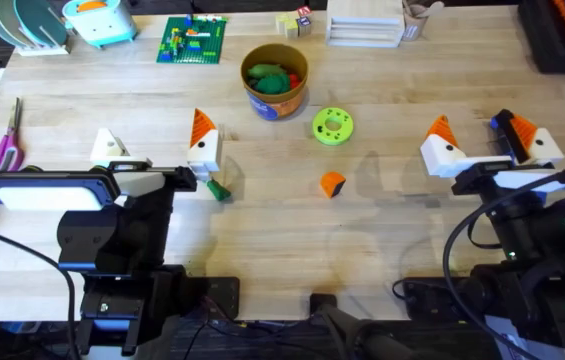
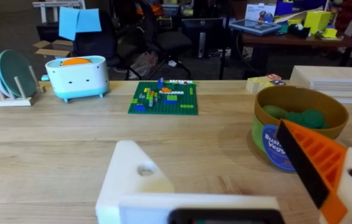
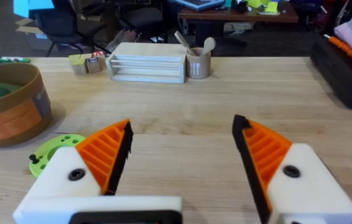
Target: Pick up the gripper from the table and insert it into the empty holder that is missing its gripper. Then pick up a screw, insert it into the mounting hole, and use the screwdriver to tighten it. Finally, clean up the table by picking up the vegetable and placing it into the bucket.
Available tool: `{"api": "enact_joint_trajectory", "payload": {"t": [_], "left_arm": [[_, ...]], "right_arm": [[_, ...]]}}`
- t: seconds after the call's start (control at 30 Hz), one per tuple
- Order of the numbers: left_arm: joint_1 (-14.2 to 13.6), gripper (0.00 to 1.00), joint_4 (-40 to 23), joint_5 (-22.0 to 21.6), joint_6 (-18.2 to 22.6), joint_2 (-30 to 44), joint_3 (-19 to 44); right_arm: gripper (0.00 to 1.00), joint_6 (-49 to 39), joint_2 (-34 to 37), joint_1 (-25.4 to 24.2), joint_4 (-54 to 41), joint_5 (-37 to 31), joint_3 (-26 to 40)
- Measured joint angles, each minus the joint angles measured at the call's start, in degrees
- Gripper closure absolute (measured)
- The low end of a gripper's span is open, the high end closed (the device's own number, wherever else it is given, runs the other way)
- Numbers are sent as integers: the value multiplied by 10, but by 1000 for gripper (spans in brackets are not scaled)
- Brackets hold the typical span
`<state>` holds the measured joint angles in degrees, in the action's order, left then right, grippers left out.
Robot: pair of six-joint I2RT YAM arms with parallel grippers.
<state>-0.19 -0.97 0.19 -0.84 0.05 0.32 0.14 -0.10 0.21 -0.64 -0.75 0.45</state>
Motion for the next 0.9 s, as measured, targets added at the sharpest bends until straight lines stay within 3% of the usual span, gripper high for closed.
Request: {"api": "enact_joint_trajectory", "payload": {"t": [0.37, 0.53, 0.7, 0.9], "left_arm": [[0, 9, -5, 0, 0, 0, 0], [0, 10, -67, 0, -7, 1, 14], [0, 10, -181, 0, -13, 49, 123], [0, 10, -371, 6, -17, 233, 344]], "right_arm": [[11, -2, 0, 0, -7, 0, 1], [11, 35, 0, 0, -28, 0, 11], [11, 66, 15, 0, -154, 1, 72], [11, 76, 121, 0, -269, 0, 234]]}}
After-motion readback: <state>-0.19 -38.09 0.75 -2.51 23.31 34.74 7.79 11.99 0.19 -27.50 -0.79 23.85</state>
